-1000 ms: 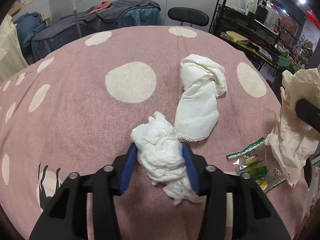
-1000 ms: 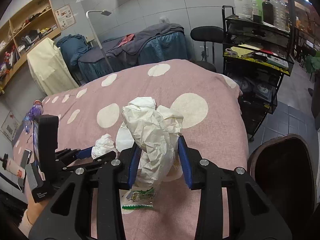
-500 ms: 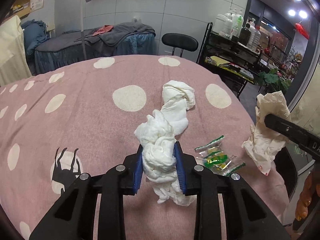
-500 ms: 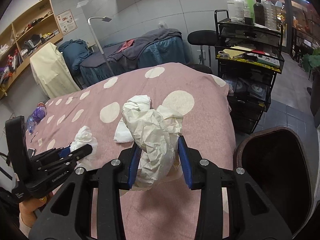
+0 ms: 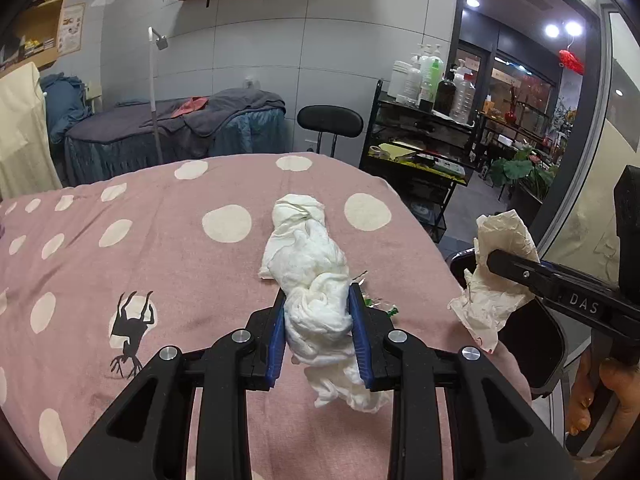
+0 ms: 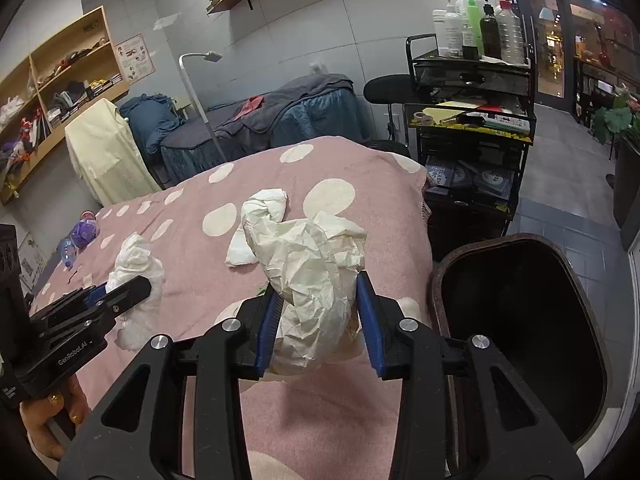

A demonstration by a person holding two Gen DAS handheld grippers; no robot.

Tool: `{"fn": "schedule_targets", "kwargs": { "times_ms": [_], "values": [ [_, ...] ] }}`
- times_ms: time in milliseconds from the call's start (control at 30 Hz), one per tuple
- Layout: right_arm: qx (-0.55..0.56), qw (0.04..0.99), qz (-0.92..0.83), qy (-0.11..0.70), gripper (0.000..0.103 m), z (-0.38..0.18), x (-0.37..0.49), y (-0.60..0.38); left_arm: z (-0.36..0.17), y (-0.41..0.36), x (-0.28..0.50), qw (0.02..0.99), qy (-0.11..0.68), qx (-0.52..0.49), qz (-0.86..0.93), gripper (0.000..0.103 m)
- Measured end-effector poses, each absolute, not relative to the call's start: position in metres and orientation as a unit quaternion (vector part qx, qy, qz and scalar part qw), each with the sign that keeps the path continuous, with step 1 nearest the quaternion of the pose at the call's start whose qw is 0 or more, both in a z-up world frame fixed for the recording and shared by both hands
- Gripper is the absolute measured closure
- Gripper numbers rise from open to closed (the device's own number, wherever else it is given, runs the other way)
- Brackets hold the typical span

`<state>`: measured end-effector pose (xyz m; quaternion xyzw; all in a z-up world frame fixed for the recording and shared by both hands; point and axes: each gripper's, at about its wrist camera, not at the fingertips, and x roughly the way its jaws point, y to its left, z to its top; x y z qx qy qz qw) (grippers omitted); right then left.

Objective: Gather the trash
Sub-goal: 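Carry both tissues toward the brown trash bin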

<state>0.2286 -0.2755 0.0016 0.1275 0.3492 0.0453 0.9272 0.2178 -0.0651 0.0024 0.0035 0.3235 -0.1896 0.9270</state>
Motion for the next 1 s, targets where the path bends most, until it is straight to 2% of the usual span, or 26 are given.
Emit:
{"fn": "schedule_targets", "kwargs": {
  "times_ms": [533, 1000],
  "values": [
    [0.163, 0.924, 0.001, 0.346, 0.065, -0.010, 0.173, -0.333, 0.002, -0.112, 0.183, 0.917, 0.316, -0.002, -0.245, 0.075],
    [0.163, 0.908, -0.094, 0.374, 0.065, -0.046, 0.168, -0.405, 0.004, -0.150, 0.170, 0.903, 0.314, 0.012, -0.292, 0.075]
  ]
}}
